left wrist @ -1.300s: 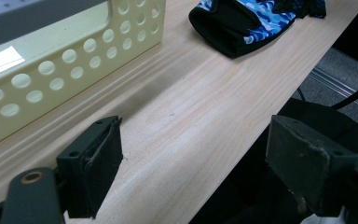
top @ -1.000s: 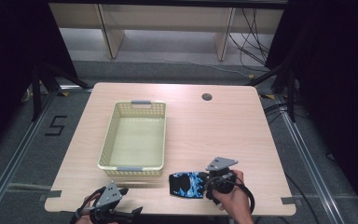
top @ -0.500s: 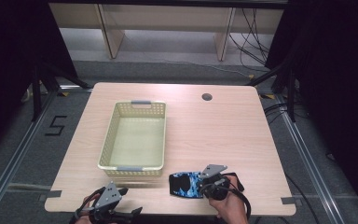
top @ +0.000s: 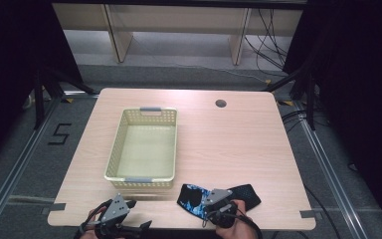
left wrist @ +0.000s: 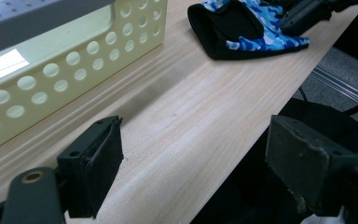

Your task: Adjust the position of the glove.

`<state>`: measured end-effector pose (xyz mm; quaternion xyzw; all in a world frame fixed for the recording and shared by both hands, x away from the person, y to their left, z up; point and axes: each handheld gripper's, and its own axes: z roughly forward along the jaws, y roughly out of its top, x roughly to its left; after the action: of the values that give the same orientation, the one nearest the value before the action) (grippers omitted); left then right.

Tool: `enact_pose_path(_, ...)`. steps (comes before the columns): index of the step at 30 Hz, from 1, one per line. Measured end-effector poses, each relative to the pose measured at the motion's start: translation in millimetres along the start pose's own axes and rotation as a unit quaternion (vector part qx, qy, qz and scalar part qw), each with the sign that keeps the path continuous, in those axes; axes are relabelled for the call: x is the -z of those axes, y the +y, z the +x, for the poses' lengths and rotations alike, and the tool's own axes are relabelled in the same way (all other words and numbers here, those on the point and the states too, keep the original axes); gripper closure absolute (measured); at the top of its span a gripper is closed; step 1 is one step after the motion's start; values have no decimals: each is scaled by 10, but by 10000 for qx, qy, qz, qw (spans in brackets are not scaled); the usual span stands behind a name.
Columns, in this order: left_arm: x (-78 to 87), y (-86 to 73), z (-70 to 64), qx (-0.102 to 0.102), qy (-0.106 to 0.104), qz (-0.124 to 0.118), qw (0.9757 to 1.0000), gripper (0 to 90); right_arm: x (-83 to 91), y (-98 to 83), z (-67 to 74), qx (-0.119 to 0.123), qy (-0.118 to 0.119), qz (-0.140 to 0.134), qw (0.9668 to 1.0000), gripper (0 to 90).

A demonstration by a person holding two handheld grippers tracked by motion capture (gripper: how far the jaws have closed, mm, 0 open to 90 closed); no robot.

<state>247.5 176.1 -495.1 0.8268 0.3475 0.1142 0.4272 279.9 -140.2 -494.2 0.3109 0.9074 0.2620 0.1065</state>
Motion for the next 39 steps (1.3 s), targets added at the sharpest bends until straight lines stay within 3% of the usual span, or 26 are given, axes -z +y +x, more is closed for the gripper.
enact_pose_path(1,0,0,0,-4,-3,2,10000,182,4,6,39,20,93,1,10000,900)
enact_pose_path(3,0,1,0,-10,-1,3,10000,182,-13,26,101,29,53,7,10000,900)
enact_pose_path(4,3,2,3,-31,4,21,10000,182,-62,65,137,75,247,-74,9996,900)
enact_pose_path(6,4,2,5,-44,5,31,10000,182,-60,83,179,8,250,-66,9997,900)
enact_pose_path(8,-8,1,1,30,5,-28,10000,182,-130,153,251,38,401,-135,9991,900)
enact_pose_path(9,-8,1,1,30,5,-28,10000,182,-136,172,241,163,466,-99,9987,900)
enact_pose_path(10,-10,-2,3,14,-3,-33,10000,182,-153,193,258,42,467,-140,9988,900)
enact_pose_path(13,-9,-1,1,13,-3,-39,10000,182,-201,232,262,-17,605,-239,9979,900)
enact_pose_path(14,-9,1,1,33,2,-17,10000,182,-226,269,261,-141,808,-224,9964,900)
enact_pose_path(17,-9,1,2,33,1,-21,10000,182,-249,307,297,-291,982,-214,9945,900)
enact_pose_path(20,-9,-1,1,6,-9,-33,10000,182,-324,356,325,-148,1147,-350,9927,900)
enact_pose_path(21,6,4,13,-86,34,77,9999,182,-330,374,345,-244,1090,-322,9932,900)
enact_pose_path(22,3,2,5,-38,-4,23,10000,182,-344,409,339,-65,1229,-361,9917,886)
enact_pose_path(23,3,-2,-7,93,-5,26,10000,182,-344,409,339,-65,1229,-361,9917,886)
enact_pose_path(25,4,0,2,7,50,-22,10000,182,-296,435,328,-45,1099,-412,9931,875)
enact_pose_path(26,4,1,0,15,32,-35,10000,182,-196,472,262,64,950,-647,9934,857)
enact_pose_path(27,5,2,1,14,26,-24,10000,182,-196,472,262,64,950,-647,9934,857)
enact_pose_path(28,2,4,11,-35,14,14,10000,182,-81,525,128,322,664,-892,9933,840)
enact_pose_path(29,-9,-1,1,5,-15,-31,10000,182,-49,540,94,315,584,-856,9941,763)
enact_pose_path(32,0,2,16,-107,15,72,9999,182,-36,587,-53,621,348,-912,9933,706)
enact_pose_path(33,-11,0,3,-2,-13,-26,10000,182,-42,608,-112,741,317,-802,9935,679)
enact_pose_path(35,-14,-6,7,72,35,25,10000,183,-98,645,-187,878,259,-726,9932,662)
enact_pose_path(36,6,4,25,-45,16,108,9999,184,-177,693,-267,978,406,-647,9923,637)
enact_pose_path(39,0,3,24,-20,-3,52,10000,184,-237,731,-310,1061,577,-568,9910,618)
